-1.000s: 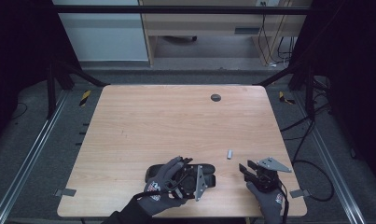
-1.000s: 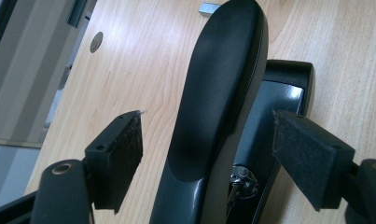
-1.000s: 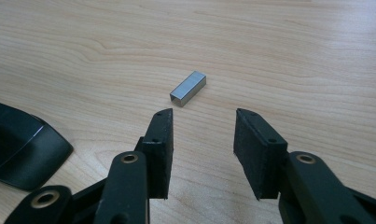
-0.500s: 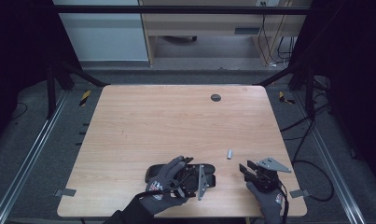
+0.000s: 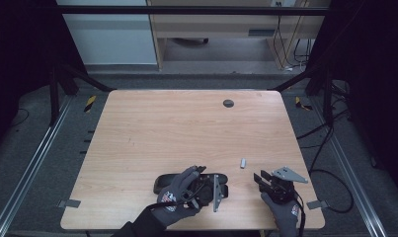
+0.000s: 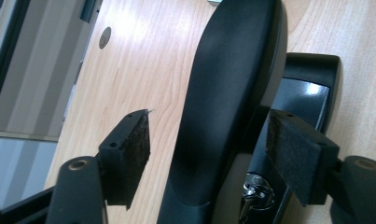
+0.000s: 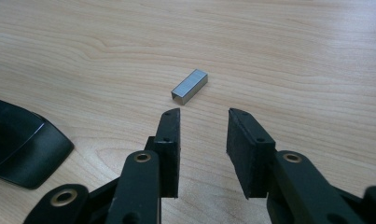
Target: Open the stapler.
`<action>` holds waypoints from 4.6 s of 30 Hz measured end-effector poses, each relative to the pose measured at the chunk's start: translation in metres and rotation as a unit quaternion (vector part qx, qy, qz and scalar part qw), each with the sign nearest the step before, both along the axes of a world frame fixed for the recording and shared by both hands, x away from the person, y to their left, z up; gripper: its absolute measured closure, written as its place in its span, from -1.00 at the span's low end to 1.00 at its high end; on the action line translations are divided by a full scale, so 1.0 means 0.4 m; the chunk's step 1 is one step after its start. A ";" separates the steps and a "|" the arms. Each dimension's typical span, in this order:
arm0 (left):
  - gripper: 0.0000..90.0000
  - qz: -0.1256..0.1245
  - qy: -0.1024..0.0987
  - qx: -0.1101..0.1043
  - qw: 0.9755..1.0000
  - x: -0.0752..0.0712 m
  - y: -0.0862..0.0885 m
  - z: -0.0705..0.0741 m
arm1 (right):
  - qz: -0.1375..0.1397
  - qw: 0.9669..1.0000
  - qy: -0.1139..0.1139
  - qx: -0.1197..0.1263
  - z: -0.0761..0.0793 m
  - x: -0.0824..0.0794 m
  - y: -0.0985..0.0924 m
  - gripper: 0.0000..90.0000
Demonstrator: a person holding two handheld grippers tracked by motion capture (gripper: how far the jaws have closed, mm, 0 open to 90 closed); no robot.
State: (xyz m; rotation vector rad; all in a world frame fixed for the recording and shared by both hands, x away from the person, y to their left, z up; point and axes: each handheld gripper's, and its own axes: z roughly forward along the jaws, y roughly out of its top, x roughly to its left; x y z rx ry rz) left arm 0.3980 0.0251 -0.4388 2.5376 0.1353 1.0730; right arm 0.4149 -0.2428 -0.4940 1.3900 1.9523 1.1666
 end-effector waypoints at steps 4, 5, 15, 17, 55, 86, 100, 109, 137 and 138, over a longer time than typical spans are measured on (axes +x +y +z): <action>-0.25 0.002 -0.004 0.003 1.000 0.001 0.000 -0.003 | 0.003 1.000 0.000 -0.001 -0.001 0.000 0.003 0.49; -0.23 0.003 -0.007 0.000 1.000 0.000 -0.002 -0.007 | 0.006 1.000 0.002 -0.002 -0.001 0.000 0.005 0.51; -0.10 0.004 -0.018 0.003 1.000 -0.002 -0.011 -0.008 | 0.020 1.000 0.005 0.000 -0.001 -0.003 0.019 0.66; -0.09 0.004 -0.019 0.005 1.000 -0.002 -0.012 -0.009 | 0.023 1.000 0.007 -0.001 -0.001 -0.003 0.021 0.71; 0.17 0.001 -0.038 0.019 0.999 -0.017 -0.023 -0.021 | 0.085 0.996 0.015 0.016 0.003 -0.021 0.095 1.00; 0.19 0.001 -0.059 0.018 0.998 -0.024 -0.022 -0.030 | 0.129 0.990 0.025 0.041 -0.018 -0.032 0.172 1.00; 0.19 0.002 -0.058 0.016 0.998 -0.024 -0.022 -0.030 | 0.151 0.987 0.031 0.038 -0.034 -0.028 0.219 1.00; 0.19 0.001 -0.058 0.016 0.998 -0.024 -0.021 -0.030 | 0.151 0.987 0.029 0.040 -0.036 -0.028 0.223 1.00; 0.22 0.011 -0.057 -0.044 0.997 -0.028 0.024 0.028 | 0.145 0.988 0.029 0.046 -0.038 -0.027 0.227 1.00; 0.23 0.012 -0.057 -0.049 0.997 -0.028 0.027 0.031 | 0.145 0.988 0.030 0.046 -0.038 -0.027 0.227 1.00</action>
